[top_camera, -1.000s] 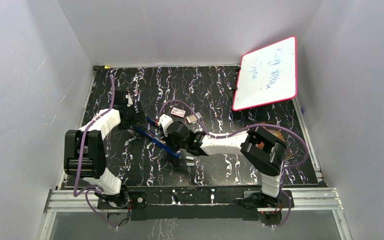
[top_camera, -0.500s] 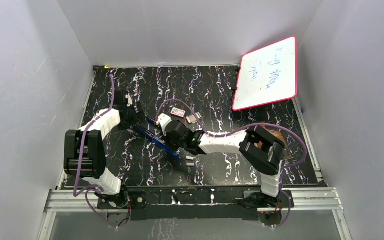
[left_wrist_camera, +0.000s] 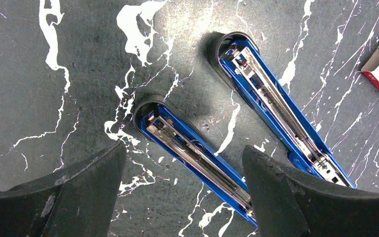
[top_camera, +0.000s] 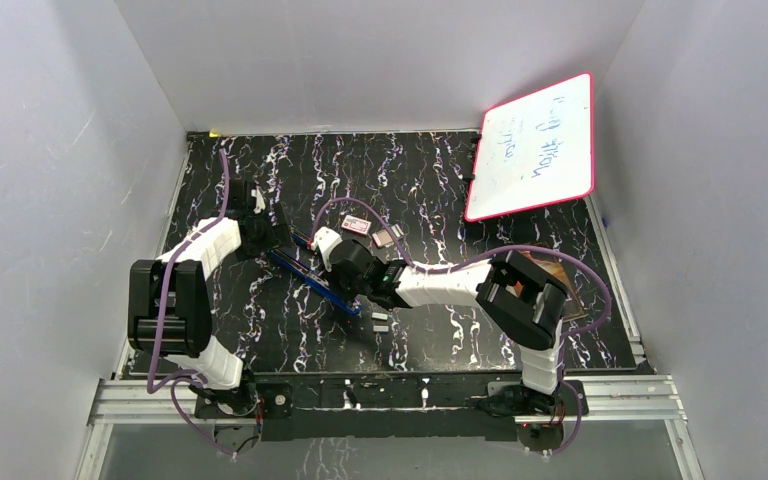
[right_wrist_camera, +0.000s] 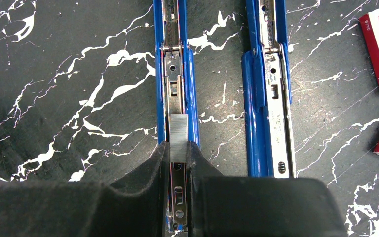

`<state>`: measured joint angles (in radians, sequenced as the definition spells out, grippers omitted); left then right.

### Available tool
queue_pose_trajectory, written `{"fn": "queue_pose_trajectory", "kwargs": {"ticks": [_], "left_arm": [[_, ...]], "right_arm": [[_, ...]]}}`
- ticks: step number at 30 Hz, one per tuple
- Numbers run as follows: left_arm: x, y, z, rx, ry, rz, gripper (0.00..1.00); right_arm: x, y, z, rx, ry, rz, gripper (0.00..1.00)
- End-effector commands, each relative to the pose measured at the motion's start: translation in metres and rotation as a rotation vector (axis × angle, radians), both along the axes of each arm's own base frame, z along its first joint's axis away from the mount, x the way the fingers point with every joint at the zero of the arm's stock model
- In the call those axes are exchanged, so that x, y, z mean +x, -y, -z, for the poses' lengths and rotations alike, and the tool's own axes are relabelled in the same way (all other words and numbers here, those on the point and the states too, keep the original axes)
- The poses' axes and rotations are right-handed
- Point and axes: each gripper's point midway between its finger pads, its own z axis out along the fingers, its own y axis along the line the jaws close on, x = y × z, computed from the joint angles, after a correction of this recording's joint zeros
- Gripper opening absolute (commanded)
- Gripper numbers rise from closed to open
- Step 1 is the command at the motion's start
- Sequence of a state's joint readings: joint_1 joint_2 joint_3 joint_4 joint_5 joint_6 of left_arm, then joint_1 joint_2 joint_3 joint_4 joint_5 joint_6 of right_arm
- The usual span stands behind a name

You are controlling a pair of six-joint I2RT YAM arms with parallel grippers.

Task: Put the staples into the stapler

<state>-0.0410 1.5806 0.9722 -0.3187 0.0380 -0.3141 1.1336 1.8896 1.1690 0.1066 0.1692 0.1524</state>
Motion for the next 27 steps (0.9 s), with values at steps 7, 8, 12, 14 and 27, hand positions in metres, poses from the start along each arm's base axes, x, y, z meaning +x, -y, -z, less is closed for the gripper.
{"fn": "queue_pose_trajectory", "kwargs": {"ticks": [7,8,12,14,27], "left_arm": [[0.006,-0.001,-0.011,-0.005,0.017,0.002,0.86],[0.006,-0.001,-0.011,-0.005,0.017,0.002,0.86],[0.006,-0.001,-0.012,-0.005,0.019,0.002,0.86],[0.006,-0.001,-0.012,-0.005,0.019,0.002,0.86],[0.006,-0.001,-0.012,-0.005,0.019,0.002,0.86]], "right_arm": [[0.002,0.002,0.005,-0.034,0.005,-0.010,0.15],[0.002,0.001,0.004,-0.032,0.005,-0.011,0.16],[0.002,0.002,0.003,-0.028,0.006,-0.009,0.19],[0.002,0.002,0.002,-0.027,0.007,-0.009,0.20],[0.003,0.001,-0.005,-0.009,0.018,-0.006,0.31]]}}
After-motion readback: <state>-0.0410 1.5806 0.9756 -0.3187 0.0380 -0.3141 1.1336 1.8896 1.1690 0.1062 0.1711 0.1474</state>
